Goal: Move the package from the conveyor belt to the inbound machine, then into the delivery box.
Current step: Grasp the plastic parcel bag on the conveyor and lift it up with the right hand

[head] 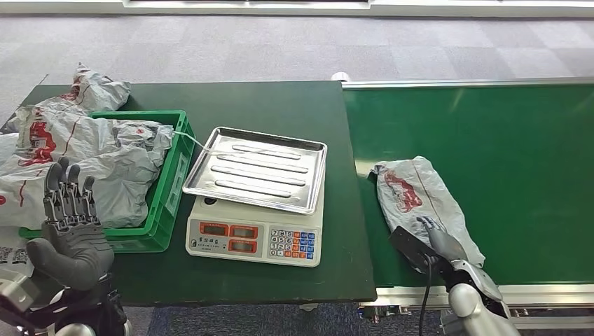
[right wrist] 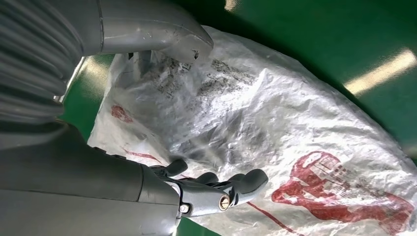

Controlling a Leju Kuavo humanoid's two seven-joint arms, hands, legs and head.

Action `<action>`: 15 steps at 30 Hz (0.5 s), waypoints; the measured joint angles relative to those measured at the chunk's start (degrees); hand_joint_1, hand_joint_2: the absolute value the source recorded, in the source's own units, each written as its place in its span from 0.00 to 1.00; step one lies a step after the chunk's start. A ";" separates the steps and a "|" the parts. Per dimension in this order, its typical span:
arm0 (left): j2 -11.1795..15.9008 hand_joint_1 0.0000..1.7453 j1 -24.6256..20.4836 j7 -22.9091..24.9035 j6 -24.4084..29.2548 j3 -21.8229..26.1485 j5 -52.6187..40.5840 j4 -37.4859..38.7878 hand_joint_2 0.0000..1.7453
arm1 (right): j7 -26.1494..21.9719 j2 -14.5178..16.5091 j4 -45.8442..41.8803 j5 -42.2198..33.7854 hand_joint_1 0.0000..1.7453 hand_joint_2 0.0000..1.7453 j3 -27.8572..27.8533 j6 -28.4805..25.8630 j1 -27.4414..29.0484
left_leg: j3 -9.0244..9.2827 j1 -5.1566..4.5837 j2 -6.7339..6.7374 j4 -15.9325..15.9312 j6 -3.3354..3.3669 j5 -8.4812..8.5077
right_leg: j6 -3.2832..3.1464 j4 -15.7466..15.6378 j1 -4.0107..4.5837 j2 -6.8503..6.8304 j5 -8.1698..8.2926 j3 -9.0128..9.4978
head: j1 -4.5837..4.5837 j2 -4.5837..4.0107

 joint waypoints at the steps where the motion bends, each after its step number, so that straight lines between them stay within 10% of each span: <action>1: -0.04 0.00 0.00 0.02 -0.16 0.00 0.00 0.07 0.00 | 0.17 0.11 -0.01 0.34 0.00 1.00 0.01 -0.06 0.12 | 0.00 0.00 0.00 0.00 0.00 0.00 | 0.00 0.00 0.00 0.00 0.00 0.00 | 0.00 0.00; 15: -1.15 0.00 -0.29 2.75 -3.39 0.00 2.45 1.64 0.00 | 12.01 1.92 1.19 18.77 0.00 1.00 2.25 -4.35 2.94 | 0.01 0.00 0.00 0.00 0.00 -0.01 | -0.01 0.00 0.00 -0.01 -0.03 -0.01 | -0.01 0.00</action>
